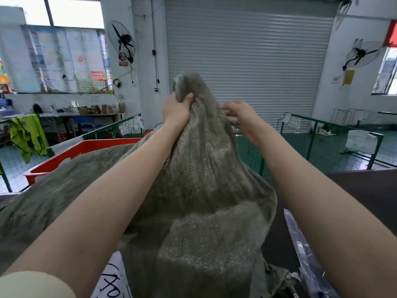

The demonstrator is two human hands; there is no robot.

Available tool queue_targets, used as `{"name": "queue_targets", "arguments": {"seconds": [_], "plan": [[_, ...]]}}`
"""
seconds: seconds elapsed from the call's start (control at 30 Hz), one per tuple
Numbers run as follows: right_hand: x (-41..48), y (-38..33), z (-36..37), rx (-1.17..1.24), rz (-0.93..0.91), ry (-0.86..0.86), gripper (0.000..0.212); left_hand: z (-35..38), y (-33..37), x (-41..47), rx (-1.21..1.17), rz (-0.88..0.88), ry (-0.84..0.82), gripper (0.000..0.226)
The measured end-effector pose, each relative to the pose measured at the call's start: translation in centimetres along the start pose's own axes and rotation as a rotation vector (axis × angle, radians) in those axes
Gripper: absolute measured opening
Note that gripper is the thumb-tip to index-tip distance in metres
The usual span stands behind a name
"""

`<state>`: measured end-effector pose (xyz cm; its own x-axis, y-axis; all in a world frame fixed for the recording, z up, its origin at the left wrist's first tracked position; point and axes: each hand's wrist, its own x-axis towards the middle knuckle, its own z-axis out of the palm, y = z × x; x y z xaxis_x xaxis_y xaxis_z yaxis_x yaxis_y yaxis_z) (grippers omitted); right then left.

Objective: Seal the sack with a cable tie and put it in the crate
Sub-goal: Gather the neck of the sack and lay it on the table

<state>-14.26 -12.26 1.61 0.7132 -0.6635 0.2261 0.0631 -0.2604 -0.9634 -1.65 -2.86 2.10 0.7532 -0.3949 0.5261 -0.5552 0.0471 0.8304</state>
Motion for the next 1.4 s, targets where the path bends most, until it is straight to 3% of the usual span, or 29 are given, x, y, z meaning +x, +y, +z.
{"name": "queue_targets", "arguments": {"seconds": [0.07, 0.17, 0.3, 0.4, 0.53, 0.57, 0.63, 0.67, 0.73, 0.83, 0.97, 1.07, 1.2, 1.3, 1.4], "plan": [[-0.9, 1.1, -0.4, -0.039, 0.088, -0.202, 0.024, -0.9, 0.8, 0.7, -0.029, 0.032, 0.084, 0.039], [-1.5, 2.5, -0.1, -0.041, 0.146, -0.445, 0.027, -1.9, 2.2, 1.5, -0.096, 0.087, 0.152, 0.038], [-0.9, 2.4, 2.2, 0.012, 0.075, -0.264, 0.006, -1.9, 2.2, 2.0, -0.039, -0.004, -0.002, 0.045], [-0.3, 1.4, 3.1, 0.062, 0.027, -0.159, 0.007, -2.0, 1.7, 1.5, 0.057, -0.204, -0.113, 0.077], [0.4, 0.1, 3.8, 0.120, 0.007, -0.099, 0.006, -2.9, 2.2, -0.3, 0.525, 0.069, 0.012, 0.070], [0.5, -0.3, 4.1, 0.149, 0.013, -0.092, 0.010, -3.2, 2.8, -1.3, 0.603, 0.083, -0.062, 0.074], [0.7, -1.1, 4.6, 0.210, 0.021, -0.086, 0.018, -3.5, 3.4, -2.7, 0.641, -0.010, -0.382, 0.077], [0.8, -1.5, 4.8, 0.247, 0.011, -0.097, 0.019, -3.5, 3.5, -3.1, 0.549, -0.117, -0.547, 0.072], [0.5, -2.0, 4.7, 0.393, -0.020, -0.159, 0.020, -4.2, 3.2, -3.5, 0.329, -0.231, -0.625, 0.054], [-0.4, -2.4, 4.1, 0.465, -0.032, -0.288, 0.028, -4.7, 1.9, -2.7, 0.163, -0.210, -0.458, 0.040], [-1.4, -1.5, 3.8, 0.078, -0.039, -0.216, 0.019, -4.8, 1.1, -3.0, -0.050, -0.216, -0.284, 0.029], [-2.2, 0.4, 3.3, -0.073, 0.020, -0.382, 0.026, -4.6, 0.9, -2.8, -0.291, -0.195, -0.095, 0.043], [-3.5, 1.8, 4.0, -0.026, 0.153, -0.575, 0.024, -3.5, 1.5, -3.2, -0.115, 0.114, 0.056, 0.041], [-3.7, 2.2, 5.2, 0.112, 0.158, -0.566, 0.022, -2.7, 2.4, -3.8, -0.052, 0.261, -0.143, 0.036], [-4.0, 2.4, 6.7, 0.197, 0.141, -0.486, 0.019, -3.2, 3.1, -4.1, -0.129, 0.063, -0.538, 0.036]]}}
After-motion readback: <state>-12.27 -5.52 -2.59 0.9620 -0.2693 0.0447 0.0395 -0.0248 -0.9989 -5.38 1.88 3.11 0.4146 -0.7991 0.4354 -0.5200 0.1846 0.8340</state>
